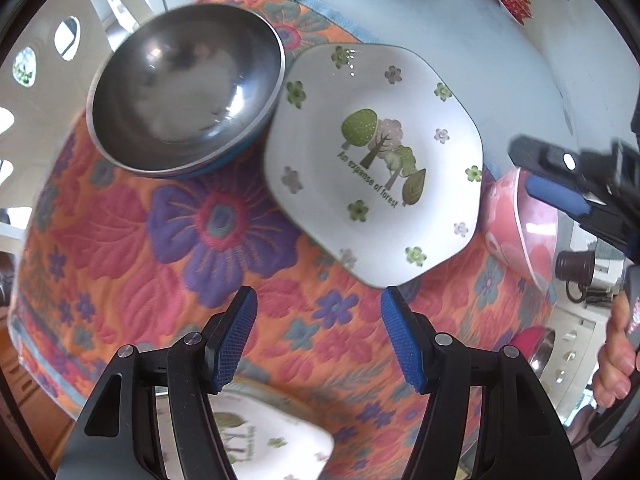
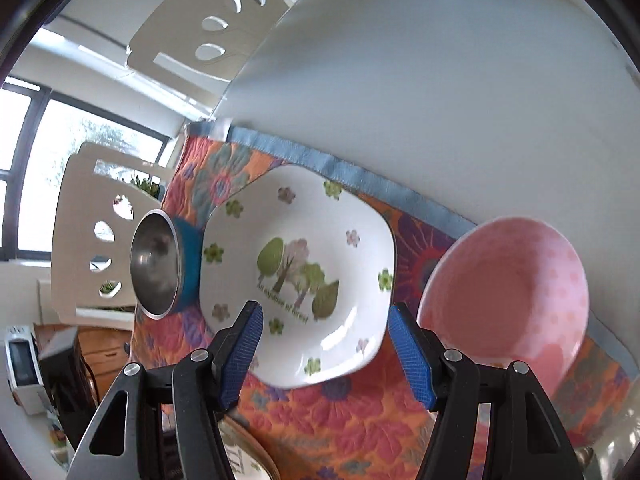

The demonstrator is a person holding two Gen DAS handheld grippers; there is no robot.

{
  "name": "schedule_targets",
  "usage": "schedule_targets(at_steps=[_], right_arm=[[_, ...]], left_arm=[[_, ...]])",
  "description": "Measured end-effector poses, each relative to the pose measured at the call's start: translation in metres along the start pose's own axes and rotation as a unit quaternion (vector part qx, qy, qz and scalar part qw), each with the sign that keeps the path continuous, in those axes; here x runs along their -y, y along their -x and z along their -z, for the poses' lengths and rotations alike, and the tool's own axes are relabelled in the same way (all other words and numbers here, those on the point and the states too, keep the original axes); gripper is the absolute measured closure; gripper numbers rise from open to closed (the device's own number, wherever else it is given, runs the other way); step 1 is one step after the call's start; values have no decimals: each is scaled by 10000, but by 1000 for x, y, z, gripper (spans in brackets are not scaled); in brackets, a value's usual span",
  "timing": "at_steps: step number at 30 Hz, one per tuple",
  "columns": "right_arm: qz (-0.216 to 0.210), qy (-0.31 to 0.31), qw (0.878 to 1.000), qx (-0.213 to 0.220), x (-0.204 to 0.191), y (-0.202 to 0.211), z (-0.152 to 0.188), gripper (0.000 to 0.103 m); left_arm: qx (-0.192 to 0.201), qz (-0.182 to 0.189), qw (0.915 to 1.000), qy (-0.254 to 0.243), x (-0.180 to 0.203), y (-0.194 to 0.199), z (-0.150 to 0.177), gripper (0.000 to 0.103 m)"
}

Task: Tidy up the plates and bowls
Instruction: 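Move both tools to the second forest plate and grip its rim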

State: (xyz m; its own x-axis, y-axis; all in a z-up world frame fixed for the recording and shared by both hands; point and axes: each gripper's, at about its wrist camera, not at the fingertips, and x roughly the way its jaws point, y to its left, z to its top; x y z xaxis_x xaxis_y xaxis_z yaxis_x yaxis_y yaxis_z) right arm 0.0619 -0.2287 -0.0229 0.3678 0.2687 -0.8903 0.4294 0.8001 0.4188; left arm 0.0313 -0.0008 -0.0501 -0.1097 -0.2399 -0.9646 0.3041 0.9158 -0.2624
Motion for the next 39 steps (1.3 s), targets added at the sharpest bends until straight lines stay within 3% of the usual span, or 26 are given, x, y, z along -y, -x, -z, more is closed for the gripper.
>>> schedule_targets(at_steps=[8, 12, 18, 24, 29, 35, 39], right_arm=[[394, 546, 9977, 76, -13, -34, -25, 36], [903, 1113, 9895, 208, -27, -48, -33, 36], [1479, 1721, 9739, 24, -39, -77, -43, 30], [1568, 1904, 9690, -110, -37, -98, -50, 25], [1527, 1978, 9682, -93, -37, -102, -54, 22], [1498, 2095, 9659, -254, -36, -97, -55, 37], [1396, 2166, 9639, -666, -31, -90, -43, 47]], left_arm=[[-58, -21, 10000, 76, 12, -26, -7, 42], [-56, -45, 9998, 177, 13, -37, -11, 44], [-60, 1, 9995, 317, 12, -48, -19, 50], [28, 48, 9992, 396, 10, -54, -31, 62], [107, -22, 9992, 381, 14, -56, -38, 62], [147, 111, 9989, 423, 4, -52, -35, 63], [76, -10, 9997, 231, 0, -49, -26, 63]])
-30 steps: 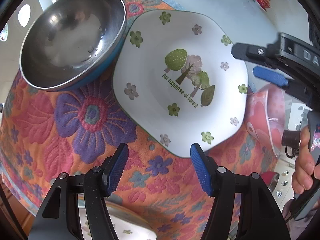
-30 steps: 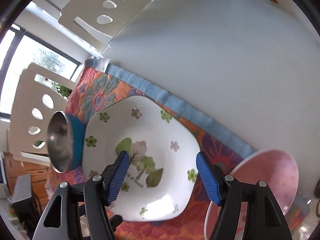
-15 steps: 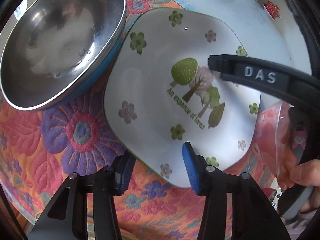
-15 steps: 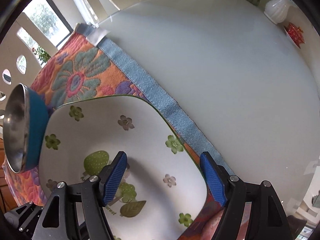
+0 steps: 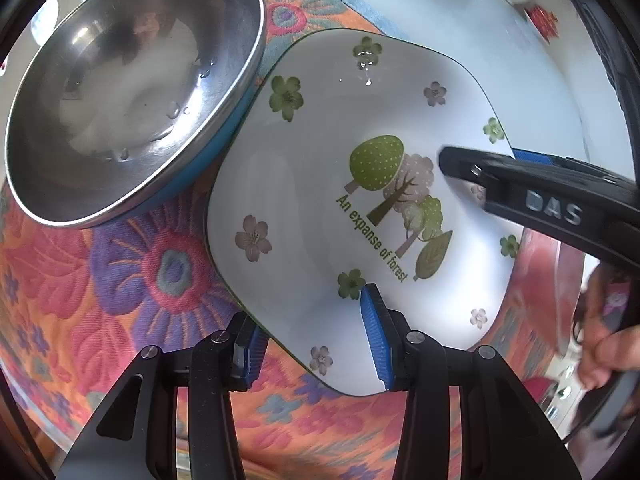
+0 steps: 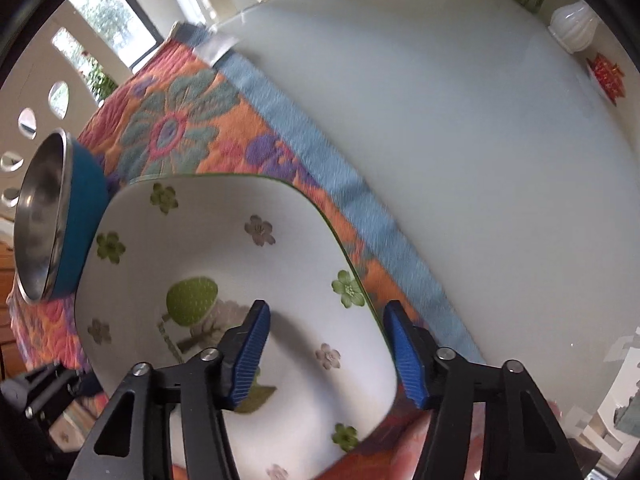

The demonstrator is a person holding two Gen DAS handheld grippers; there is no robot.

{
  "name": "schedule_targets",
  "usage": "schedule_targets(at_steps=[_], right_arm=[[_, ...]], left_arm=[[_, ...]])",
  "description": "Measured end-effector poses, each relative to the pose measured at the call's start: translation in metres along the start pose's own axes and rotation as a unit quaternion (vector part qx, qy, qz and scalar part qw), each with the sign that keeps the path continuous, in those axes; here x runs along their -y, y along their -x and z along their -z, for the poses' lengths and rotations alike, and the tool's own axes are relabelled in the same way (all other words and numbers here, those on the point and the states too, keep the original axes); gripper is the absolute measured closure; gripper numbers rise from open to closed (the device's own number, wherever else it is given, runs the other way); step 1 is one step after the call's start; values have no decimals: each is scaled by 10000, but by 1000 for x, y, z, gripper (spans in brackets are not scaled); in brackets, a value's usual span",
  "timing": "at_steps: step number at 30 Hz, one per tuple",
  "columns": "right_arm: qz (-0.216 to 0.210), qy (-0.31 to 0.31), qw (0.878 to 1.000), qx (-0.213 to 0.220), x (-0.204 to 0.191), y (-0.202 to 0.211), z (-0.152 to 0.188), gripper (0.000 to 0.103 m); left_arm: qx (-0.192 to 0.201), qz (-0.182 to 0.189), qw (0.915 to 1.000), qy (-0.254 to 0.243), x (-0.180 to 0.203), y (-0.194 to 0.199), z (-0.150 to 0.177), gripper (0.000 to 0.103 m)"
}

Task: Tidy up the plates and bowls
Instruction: 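Move both tools to the second forest plate and grip its rim, then lift the second forest plate with both tools and carry it to the stack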

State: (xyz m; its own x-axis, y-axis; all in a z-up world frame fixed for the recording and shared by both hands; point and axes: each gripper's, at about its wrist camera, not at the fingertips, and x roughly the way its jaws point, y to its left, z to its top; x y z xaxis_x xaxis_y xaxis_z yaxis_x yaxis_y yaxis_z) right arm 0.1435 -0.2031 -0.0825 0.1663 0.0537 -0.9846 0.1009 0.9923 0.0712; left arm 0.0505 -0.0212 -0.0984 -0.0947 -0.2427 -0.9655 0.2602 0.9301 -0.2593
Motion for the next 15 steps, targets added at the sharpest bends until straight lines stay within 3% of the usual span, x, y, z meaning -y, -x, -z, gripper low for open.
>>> schedule_targets(at_steps=[5, 11, 15], right_arm=[[-427, 320, 9970, -565, -4, -3, 17, 48], [-666, -360, 9964, -390, 12, -15, 6, 43], [-629, -184, 9968, -466, 10, -10, 9, 46]], left_arm=[[-68, 139, 9999, -19, -15, 3, 9, 64], [-48, -67, 9994, -339, -8, -1, 1, 62], [-51, 14, 9989, -458, 12, -7, 2, 61]])
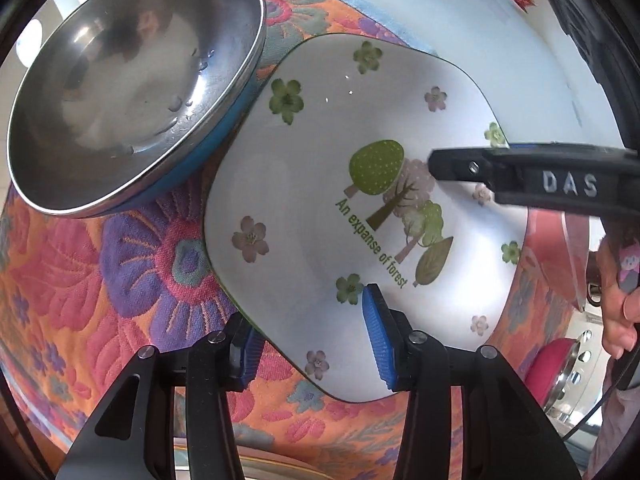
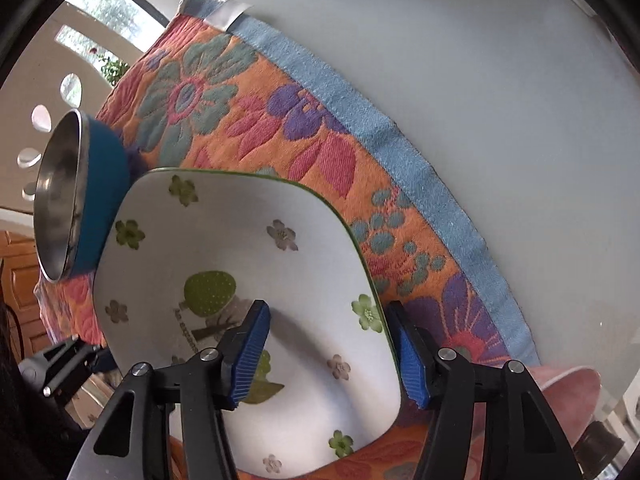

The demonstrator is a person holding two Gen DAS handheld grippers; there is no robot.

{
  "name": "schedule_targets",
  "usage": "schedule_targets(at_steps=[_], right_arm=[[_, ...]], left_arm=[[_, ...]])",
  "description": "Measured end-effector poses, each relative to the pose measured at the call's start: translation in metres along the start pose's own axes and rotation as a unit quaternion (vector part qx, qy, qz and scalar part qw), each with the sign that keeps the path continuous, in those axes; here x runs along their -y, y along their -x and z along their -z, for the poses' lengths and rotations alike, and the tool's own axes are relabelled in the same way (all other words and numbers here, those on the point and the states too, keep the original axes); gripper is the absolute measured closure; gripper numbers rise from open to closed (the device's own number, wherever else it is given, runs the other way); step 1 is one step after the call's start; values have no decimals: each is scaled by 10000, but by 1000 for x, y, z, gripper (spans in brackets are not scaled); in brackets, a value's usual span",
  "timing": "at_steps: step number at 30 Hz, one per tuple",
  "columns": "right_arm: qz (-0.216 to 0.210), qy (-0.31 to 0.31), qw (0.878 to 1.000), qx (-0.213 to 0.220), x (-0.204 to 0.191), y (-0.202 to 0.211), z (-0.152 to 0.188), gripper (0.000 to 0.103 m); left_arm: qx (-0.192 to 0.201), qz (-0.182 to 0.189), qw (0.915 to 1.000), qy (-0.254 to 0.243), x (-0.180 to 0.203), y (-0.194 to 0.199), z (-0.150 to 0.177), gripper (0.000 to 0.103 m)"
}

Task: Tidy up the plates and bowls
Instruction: 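Lift the second forest plate with both tools and carry it to the stack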

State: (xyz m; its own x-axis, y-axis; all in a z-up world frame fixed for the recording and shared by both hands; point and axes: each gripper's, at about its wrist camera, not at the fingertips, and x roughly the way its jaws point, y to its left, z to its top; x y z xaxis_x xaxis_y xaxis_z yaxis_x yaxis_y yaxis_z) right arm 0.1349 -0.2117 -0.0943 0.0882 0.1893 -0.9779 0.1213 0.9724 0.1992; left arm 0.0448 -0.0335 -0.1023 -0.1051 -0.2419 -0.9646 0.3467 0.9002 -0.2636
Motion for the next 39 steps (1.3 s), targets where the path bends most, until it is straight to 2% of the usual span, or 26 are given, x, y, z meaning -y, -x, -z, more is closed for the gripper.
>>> schedule_targets(at_steps=[1, 4, 7, 9, 24, 27, 39], right_arm=[[-35, -19, 10000, 21, -9, 1, 3, 46], [-218, -82, 9996, 151, -3, 16, 15, 48], [-355, -54, 9992, 161, 0, 26, 18, 48], [-368, -58, 9992, 164, 0, 29, 20, 48], [-426, -58, 9988, 251, -33, 47, 55, 48], [-448, -80, 9986, 256, -33, 44, 52, 48], [-461, -232, 9982, 294, -56, 53, 66, 48]], left_arm=[[-11, 15, 10000, 3, 1, 2, 2, 61], [-12, 129, 9999, 47, -2, 4, 2, 59], [-12, 165, 9999, 48, -24, 16, 6, 59], [6, 193, 9998, 0, -32, 28, 16, 59], [110, 385, 9992, -61, -56, 41, 45, 59], [143, 404, 9991, -68, -57, 49, 50, 59], [307, 432, 9986, -70, -76, 79, 57, 59]])
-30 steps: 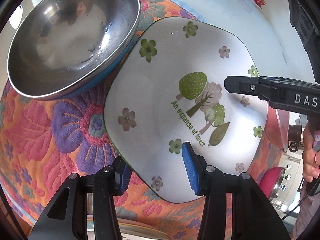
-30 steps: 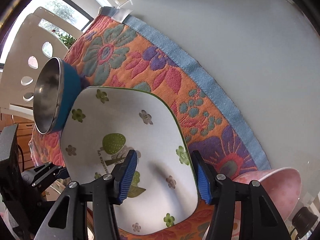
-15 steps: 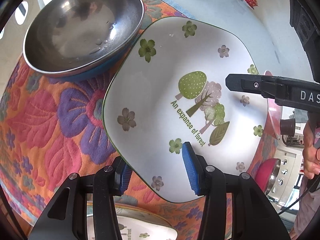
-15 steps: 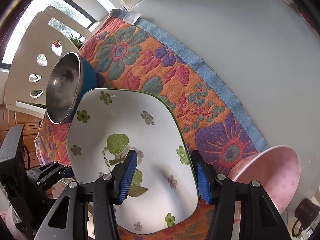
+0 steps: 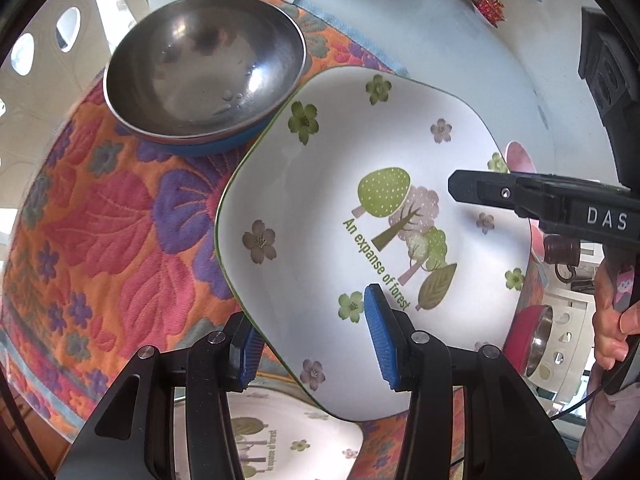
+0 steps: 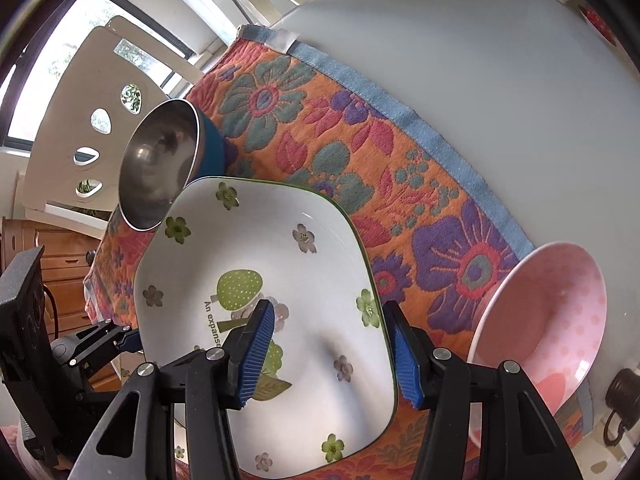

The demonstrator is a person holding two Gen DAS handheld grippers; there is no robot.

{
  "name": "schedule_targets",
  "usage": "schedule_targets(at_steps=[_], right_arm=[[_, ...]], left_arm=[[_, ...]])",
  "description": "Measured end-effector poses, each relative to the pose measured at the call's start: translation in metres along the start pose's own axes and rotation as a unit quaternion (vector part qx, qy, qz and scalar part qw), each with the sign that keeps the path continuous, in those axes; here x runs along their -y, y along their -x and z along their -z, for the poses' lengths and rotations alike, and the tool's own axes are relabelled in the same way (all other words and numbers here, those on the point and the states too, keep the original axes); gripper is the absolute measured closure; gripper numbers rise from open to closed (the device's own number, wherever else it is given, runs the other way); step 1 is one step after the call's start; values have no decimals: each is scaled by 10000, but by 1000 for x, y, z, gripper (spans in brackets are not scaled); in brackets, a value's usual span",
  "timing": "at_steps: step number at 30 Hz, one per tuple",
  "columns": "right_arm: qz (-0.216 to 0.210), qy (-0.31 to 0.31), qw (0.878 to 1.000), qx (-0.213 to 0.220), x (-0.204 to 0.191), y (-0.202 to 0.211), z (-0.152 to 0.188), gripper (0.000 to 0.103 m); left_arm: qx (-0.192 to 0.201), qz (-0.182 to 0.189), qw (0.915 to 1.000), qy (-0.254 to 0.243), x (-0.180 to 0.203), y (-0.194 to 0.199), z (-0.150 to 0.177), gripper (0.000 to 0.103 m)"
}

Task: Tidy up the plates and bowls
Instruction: 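Lift the second forest plate with both tools and carry it to the stack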

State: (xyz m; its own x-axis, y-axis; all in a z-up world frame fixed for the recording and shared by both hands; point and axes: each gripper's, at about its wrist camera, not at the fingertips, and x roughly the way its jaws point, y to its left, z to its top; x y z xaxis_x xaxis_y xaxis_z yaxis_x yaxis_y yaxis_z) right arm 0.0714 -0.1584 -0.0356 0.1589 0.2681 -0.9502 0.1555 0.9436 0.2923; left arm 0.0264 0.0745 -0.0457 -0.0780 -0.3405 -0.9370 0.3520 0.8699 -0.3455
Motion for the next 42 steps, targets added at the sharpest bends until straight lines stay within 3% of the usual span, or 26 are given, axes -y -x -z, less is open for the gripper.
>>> schedule_targets(at_steps=[19, 42], right_arm=[[-232, -357, 9990, 163, -49, 0, 33, 48], [-619, -1345, 9873, 572, -90, -3, 119, 48]], left_arm=[[91, 58, 9993, -349, -51, 37, 18, 61], [-128, 200, 9946, -1007, -82, 54, 60, 61]])
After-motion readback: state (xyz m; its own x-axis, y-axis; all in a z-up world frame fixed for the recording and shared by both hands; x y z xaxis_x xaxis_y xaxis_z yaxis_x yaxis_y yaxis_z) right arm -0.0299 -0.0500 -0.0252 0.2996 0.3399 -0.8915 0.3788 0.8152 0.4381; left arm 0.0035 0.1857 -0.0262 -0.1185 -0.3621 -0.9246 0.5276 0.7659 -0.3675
